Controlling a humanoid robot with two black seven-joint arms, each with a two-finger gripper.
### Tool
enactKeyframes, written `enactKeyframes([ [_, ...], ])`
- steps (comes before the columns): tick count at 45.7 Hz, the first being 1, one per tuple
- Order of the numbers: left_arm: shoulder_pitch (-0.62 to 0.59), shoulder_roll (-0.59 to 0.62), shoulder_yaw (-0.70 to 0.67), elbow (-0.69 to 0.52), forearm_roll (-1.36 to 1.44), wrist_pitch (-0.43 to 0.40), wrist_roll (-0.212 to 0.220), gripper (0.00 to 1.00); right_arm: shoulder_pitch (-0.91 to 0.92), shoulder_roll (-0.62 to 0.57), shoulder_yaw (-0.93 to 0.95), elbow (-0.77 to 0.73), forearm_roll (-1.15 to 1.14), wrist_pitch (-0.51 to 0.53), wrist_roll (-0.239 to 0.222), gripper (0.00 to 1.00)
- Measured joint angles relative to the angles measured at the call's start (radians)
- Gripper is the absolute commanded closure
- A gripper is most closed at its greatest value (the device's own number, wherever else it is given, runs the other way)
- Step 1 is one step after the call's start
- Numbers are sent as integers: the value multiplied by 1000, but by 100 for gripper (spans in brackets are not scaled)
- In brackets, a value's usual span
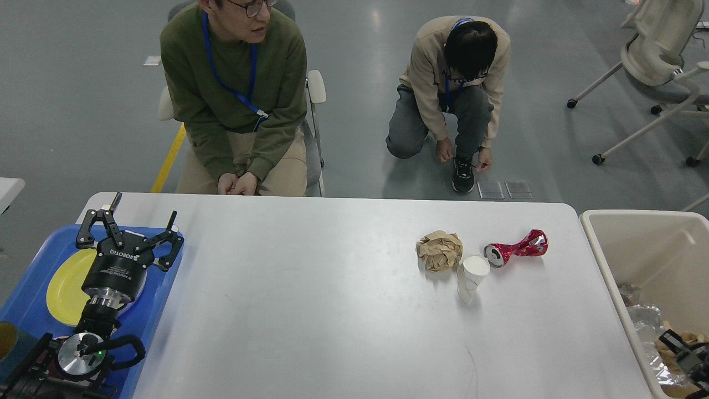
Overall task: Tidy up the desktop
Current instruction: 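Carry the brown paper ball into the white bin and release, then raise the right gripper out of the white bin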
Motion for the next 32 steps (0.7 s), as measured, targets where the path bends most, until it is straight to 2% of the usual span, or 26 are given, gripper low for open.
enactKeyframes([
  [16, 0, 0, 0, 0, 0, 0, 0, 4, -9, 15, 0, 0, 2, -14, -30, 98],
  [21, 1, 0, 0, 0, 0, 0, 0, 4, -9, 10, -2, 2, 2, -19, -30, 28],
  [23, 1, 0, 0, 0, 0, 0, 0, 4, -9, 9, -2, 2, 2, -29, -29, 8],
  [24, 1, 0, 0, 0, 0, 0, 0, 4, -9, 8, -2, 2, 2, -41, -27, 1],
  [32, 0, 0, -1, 0, 0, 0, 0, 4, -7, 7, -3, 7, 1, -146, -25, 0],
])
